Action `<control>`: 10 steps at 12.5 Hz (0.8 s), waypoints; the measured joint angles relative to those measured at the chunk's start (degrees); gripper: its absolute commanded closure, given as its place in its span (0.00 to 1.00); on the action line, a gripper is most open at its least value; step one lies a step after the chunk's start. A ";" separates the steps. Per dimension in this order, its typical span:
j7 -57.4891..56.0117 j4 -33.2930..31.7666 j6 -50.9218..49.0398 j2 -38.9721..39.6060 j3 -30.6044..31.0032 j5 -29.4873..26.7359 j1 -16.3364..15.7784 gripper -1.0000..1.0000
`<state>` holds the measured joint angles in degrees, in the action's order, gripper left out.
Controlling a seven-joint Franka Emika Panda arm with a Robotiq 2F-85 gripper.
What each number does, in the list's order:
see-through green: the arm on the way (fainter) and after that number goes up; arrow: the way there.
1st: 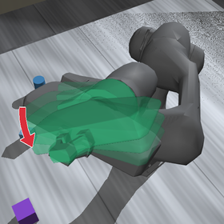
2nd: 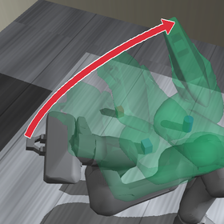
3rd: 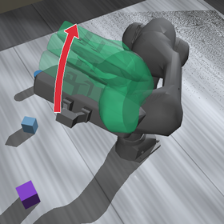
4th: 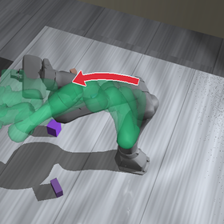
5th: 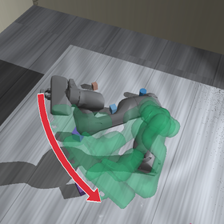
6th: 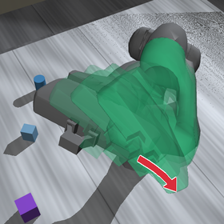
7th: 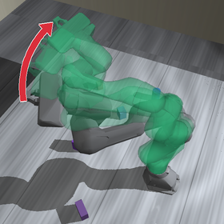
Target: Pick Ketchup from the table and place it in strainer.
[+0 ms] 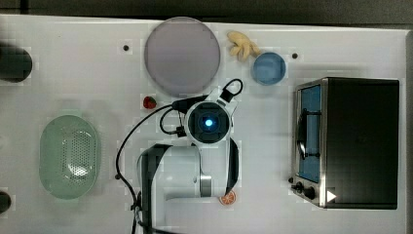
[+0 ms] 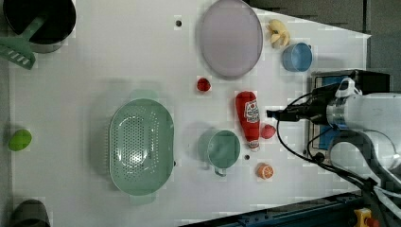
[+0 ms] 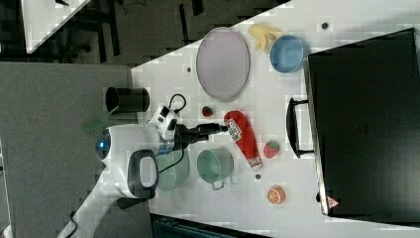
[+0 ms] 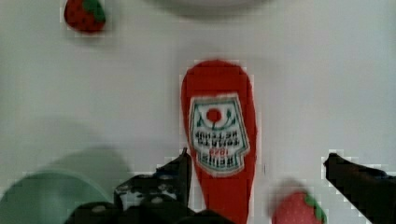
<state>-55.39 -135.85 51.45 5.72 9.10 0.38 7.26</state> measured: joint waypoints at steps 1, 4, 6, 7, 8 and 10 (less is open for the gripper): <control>-0.25 -0.56 2.41 1.38 0.01 0.00 -0.05 0.00; -0.70 -1.23 8.03 7.82 0.12 -0.10 0.11 0.00; -0.73 -2.01 9.76 11.96 -0.37 0.02 -0.22 0.00; -0.73 -2.57 10.88 13.96 -0.52 0.02 -0.24 0.00; -0.81 -3.13 12.17 15.43 -0.63 0.02 -0.21 0.00; -1.09 -3.36 14.13 17.75 -0.92 0.02 -0.23 0.04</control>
<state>-56.48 -139.21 65.58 23.47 8.18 0.40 7.03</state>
